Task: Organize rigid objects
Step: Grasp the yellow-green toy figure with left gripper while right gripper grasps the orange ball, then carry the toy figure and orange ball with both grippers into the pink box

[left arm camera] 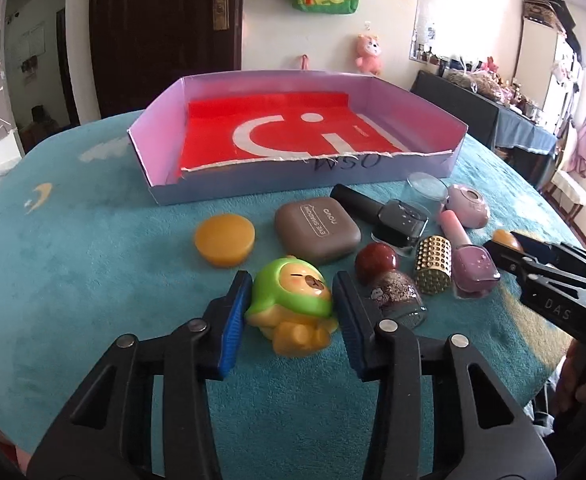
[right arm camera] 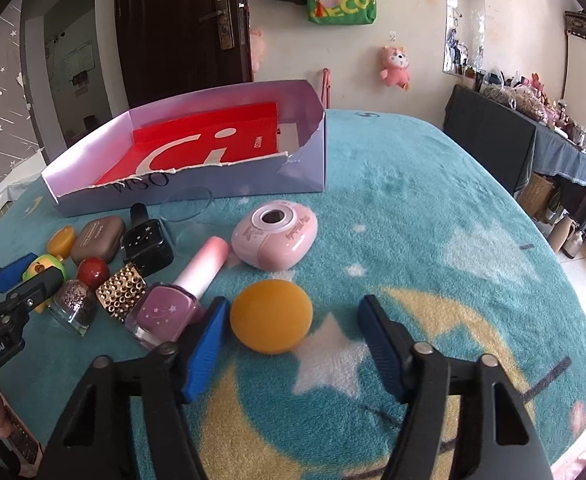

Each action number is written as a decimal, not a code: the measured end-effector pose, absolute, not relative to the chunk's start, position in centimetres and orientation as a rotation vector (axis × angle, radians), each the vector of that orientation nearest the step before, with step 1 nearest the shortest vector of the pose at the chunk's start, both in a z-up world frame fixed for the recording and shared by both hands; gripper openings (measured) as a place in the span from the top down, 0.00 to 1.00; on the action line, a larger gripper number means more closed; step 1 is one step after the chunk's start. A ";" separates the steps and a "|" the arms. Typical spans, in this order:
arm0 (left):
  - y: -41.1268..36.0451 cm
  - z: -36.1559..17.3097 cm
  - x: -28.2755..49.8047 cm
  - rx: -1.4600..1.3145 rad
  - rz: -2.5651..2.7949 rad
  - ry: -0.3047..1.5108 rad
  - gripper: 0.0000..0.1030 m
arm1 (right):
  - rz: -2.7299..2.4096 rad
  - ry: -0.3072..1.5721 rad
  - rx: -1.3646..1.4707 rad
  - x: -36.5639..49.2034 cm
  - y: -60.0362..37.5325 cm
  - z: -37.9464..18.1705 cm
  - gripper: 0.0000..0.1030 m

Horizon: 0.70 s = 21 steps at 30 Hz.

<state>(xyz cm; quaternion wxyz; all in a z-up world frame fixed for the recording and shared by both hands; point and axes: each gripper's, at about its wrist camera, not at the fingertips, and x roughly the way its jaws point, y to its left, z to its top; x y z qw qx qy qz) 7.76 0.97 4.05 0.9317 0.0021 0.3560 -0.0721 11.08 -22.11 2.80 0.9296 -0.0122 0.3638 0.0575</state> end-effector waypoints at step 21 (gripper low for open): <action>1.8 8.5 8.5 0.007 -0.160 0.650 0.62 | 0.205 0.688 -0.043 11.3 -21.8 6.3 0.61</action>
